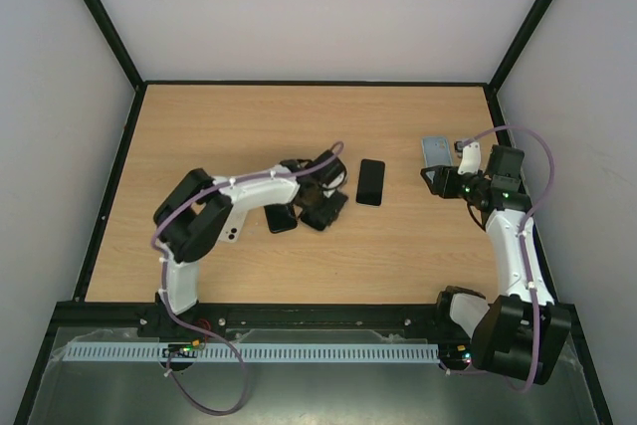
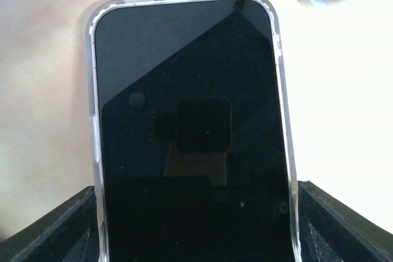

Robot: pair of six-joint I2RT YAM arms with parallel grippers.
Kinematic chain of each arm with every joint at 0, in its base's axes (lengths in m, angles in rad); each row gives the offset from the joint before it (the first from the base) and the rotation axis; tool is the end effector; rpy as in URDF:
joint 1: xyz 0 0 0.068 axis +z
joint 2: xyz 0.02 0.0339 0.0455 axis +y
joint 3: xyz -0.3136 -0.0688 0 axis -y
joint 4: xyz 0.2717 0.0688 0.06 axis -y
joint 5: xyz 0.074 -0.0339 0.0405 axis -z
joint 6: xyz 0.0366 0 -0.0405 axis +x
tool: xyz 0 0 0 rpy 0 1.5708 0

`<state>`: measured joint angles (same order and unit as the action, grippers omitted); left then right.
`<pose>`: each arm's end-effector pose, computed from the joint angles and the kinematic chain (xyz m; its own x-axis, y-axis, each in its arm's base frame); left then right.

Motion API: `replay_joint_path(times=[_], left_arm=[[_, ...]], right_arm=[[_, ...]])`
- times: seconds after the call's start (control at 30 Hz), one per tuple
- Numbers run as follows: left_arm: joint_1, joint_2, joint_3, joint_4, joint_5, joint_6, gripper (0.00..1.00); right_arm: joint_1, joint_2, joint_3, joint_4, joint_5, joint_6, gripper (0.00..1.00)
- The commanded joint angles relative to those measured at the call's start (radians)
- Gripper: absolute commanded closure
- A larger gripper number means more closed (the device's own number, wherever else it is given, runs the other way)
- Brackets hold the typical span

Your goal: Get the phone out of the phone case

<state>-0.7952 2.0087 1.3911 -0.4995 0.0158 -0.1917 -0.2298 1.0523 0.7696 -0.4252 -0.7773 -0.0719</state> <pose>0.3200 -0.3272 0.1897 -0.7547 0.4976 -0.4276 0.5857 0.8047 -0.0974 0.2184 -0.0247 0.3026 -0.6059 0.0891 -0.7905 -0.4010 0.8240 0.4003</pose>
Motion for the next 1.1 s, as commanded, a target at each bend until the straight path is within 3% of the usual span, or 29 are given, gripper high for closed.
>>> replay_joint_path(times=[0.0,0.33,0.73,0.87,0.93,1.07], left_arm=[[-0.082,-0.150,-0.140,-0.106,0.051,-0.100,0.38],[-0.184,-0.236,-0.271,-0.084,0.023,-0.173,0.39],[-0.316,-0.208,-0.309,-0.061,0.025,-0.059,0.33],[-0.322,-0.203,-0.321,-0.045,-0.022,-0.090,0.19],[-0.322,-0.201,-0.322,-0.043,-0.042,-0.109,0.02],[-0.322,-0.203,-0.331,-0.059,-0.049,-0.129,0.01]], right_arm=[[-0.003,0.000,0.017,-0.047,-0.057,-0.036,0.40],[-0.003,0.008,0.031,-0.062,-0.060,-0.052,0.40],[-0.002,-0.113,-0.029,0.053,-0.106,-0.036,0.39],[-0.002,-0.079,-0.030,0.040,-0.101,-0.051,0.39],[-0.002,-0.062,-0.029,0.036,-0.102,-0.057,0.39],[-0.003,-0.063,-0.026,0.037,-0.090,-0.078,0.39]])
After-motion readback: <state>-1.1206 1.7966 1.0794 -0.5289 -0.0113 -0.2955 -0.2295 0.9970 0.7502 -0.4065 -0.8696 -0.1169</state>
